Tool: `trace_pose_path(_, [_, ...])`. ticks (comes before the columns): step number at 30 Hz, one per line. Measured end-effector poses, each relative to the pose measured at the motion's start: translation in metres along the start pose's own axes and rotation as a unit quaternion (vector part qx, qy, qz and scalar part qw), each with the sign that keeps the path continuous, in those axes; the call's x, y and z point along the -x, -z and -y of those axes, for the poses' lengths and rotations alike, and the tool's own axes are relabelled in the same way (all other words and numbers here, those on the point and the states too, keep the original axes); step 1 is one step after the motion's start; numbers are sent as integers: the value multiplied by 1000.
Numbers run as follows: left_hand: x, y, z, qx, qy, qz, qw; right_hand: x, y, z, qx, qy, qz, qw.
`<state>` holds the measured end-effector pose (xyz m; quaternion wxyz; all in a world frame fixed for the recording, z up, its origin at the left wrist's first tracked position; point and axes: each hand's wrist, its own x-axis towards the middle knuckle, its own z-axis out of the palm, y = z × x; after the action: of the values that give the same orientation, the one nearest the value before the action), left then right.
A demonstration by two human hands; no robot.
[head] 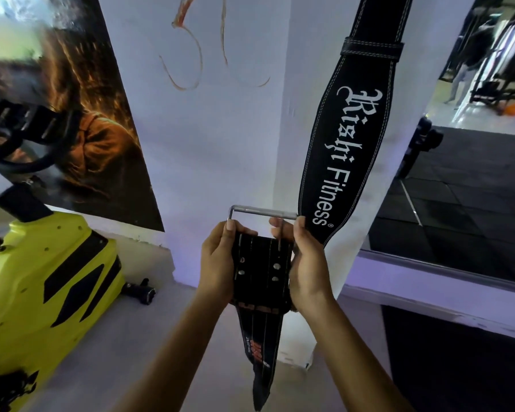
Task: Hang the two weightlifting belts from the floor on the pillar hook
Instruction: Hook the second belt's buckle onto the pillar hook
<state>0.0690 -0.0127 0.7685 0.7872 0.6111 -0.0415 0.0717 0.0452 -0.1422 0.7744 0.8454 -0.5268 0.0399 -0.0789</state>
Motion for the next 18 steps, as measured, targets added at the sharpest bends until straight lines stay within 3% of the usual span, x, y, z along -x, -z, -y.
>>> trace_pose_path(4, [3, -7, 7, -6, 23, -6, 1000, 0, 2, 6, 33, 5, -35, 999])
trace_pose_path(11, [6, -11, 12, -9, 28, -7, 1000, 11, 27, 9, 178, 82, 13, 981])
trace_pose_path(18, [11, -19, 10, -4, 38, 44, 998, 19, 42, 5, 187, 117, -30, 975])
